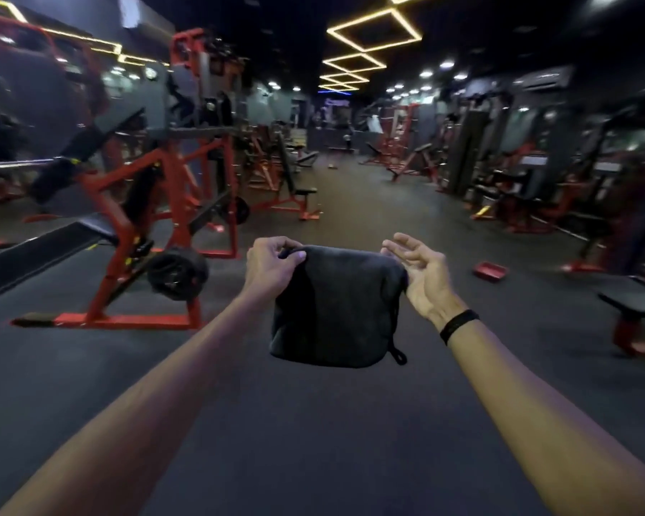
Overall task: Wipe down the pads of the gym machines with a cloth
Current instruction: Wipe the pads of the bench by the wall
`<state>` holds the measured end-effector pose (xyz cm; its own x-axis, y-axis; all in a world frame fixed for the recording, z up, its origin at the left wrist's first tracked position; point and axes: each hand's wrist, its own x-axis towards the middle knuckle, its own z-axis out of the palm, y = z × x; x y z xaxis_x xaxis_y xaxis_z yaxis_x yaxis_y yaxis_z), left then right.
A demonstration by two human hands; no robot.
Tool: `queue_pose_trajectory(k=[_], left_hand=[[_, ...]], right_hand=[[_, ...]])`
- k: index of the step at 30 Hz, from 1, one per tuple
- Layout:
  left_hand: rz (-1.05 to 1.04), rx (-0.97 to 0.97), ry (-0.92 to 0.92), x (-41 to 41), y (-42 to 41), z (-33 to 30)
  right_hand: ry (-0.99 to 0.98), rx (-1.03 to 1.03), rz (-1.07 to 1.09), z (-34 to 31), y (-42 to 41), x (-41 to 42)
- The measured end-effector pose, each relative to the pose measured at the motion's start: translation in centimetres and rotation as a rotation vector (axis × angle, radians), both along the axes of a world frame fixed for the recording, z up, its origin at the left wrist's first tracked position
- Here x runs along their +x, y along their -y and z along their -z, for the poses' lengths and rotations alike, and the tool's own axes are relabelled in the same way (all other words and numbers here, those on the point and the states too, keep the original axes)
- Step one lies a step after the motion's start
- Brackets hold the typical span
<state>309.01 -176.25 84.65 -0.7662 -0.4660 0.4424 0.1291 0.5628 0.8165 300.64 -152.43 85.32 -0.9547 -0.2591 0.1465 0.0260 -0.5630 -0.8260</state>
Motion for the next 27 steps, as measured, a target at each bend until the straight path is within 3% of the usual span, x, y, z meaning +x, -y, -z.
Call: queue_pose_trajectory(k=[3, 11, 16, 20, 23, 27], left_hand=[[0.108, 0.077, -0.03, -4.9, -1.7, -0.8], [0.362, 0.176, -0.036, -16.1, -5.7, -3.7], [0.523, 0.272, -0.003, -20.6, -9.2, -1.8], [0.655, 0.327, 0.086, -23.2, -12.8, 0.8], [0.71, 0.346, 0.131, -25.1, -16.0, 1.9], [0.713, 0.367, 0.231, -28.1, -19.0, 2.6]], right_hand=[[0.018, -0.082, 0.074, -0.8, -2.2, -2.4], [-0.058, -0.064, 0.254, -2.7, -7.1, -7.3], [-0.116, 0.153, 0.305, -0.4, -10.7, -7.9], [-0.098, 0.286, 0.49, 1.0, -13.2, -8.5], [-0.063, 0.451, 0.613, 1.4, -15.8, -9.4], [-0.008, 0.524, 0.706, 2.3, -19.7, -11.0]])
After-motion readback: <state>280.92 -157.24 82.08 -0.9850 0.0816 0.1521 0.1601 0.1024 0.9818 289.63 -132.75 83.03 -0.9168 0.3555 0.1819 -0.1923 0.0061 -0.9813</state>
